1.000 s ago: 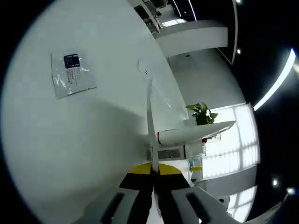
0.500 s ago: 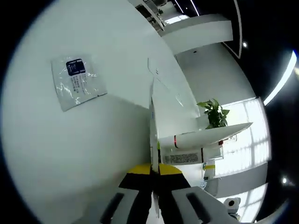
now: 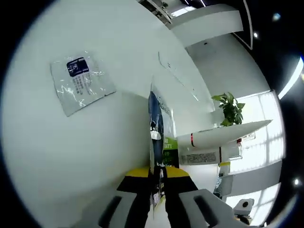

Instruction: Arrange the skincare products in the storage area until every visible bottle or jar stands upright without overlapping.

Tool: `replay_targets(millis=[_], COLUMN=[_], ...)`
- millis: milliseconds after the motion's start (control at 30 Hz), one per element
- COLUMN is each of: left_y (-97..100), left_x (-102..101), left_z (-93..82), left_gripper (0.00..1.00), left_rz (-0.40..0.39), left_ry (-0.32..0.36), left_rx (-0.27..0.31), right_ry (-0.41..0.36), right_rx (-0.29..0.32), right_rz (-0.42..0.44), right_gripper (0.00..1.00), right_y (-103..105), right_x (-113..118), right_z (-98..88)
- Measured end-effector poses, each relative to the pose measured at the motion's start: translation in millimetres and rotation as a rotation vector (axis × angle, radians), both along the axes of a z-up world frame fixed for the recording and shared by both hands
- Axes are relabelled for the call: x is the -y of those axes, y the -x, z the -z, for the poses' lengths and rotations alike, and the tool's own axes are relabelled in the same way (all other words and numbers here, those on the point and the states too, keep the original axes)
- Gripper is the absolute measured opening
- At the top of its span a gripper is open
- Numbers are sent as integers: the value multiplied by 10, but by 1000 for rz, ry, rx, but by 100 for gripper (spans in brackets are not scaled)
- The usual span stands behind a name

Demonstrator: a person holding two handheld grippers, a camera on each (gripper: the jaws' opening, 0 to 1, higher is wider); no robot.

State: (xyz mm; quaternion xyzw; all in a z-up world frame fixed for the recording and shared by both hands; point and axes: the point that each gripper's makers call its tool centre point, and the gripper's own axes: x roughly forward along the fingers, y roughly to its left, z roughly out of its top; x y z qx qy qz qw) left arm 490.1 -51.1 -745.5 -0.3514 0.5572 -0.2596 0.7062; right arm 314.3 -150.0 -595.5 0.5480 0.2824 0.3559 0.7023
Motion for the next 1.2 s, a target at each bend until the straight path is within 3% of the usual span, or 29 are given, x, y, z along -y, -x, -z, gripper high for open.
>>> replay_targets(millis=[200,433,767,1033,1200], left_y=[-7,59,45,29,21], left_x=[41,-4,-221,-239,-226], left_z=[-66,-69,-99,-96,-106], left_gripper=[21,24,31,40,40], left_rz=[-15,60,100,211,219], left_ry=[6,-56,-139,-264,-305], left_rx=[-43,-47,-6,60,67], right_ry=[-13,-13,-26,-26,-28], right_rx=[15,28,32,34,36], right_rz=[-9,-7,-11,-9,-2], right_gripper=[16,16,16,16,16], right_y=[-36,-14,21,41,30], right_x=[-44,-41,-66,-58,-44], right_z=[-51,-62,-72,-72,-83])
